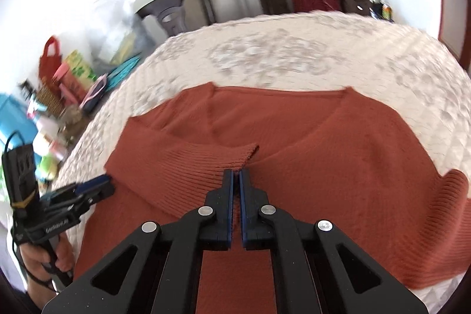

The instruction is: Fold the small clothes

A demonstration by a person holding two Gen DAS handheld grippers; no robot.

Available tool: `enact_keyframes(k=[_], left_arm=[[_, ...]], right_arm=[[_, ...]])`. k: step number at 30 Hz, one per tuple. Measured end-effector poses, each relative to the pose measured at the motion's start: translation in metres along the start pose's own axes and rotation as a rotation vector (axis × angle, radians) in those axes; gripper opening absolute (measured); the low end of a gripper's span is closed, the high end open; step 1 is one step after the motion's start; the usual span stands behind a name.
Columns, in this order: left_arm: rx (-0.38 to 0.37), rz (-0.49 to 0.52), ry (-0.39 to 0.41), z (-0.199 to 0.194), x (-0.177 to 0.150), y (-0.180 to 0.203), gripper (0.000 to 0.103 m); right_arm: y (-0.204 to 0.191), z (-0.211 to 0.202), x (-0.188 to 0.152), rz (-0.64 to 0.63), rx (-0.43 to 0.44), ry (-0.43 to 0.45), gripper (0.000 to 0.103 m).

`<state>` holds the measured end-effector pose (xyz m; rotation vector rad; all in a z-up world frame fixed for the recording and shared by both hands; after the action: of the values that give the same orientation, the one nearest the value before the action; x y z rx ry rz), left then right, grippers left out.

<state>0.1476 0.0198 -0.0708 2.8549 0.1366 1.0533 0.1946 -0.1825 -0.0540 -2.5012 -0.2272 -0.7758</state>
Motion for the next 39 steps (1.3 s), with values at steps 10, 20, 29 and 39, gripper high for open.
enact_keyframes(k=[10,20,29,39], left_arm=[[-0.006,-0.012,0.011,-0.011,0.002,0.0,0.037],[0.02,0.019,0.101,-0.006,0.053,0.012,0.037],[0.06,0.003,-0.003,0.026,0.037,-0.002,0.037],[0.098,0.046,0.011,0.045,0.057,0.004,0.037]], right_arm=[[0.006,-0.016,-0.007,0.025,0.01,0.034,0.006],[-0.003,0.017,0.0,-0.017,0.024,-0.017,0.006],[0.009,0.013,-0.003,-0.018,-0.032,-0.02,0.006],[0.021,0.027,0.008,-0.003,-0.007,-0.015,0.007]])
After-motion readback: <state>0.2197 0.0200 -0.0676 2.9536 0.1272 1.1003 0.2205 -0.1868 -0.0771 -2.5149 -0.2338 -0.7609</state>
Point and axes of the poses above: each gripper's, at about its wrist camera, not at the fingertips, and z roughly the way its jaws point, y to its right, x to its top, the point moved 9 cm from there along z, roughly the way its jaws point, and after that the axes turned 13 degrees about x, right-handed, at the moved point
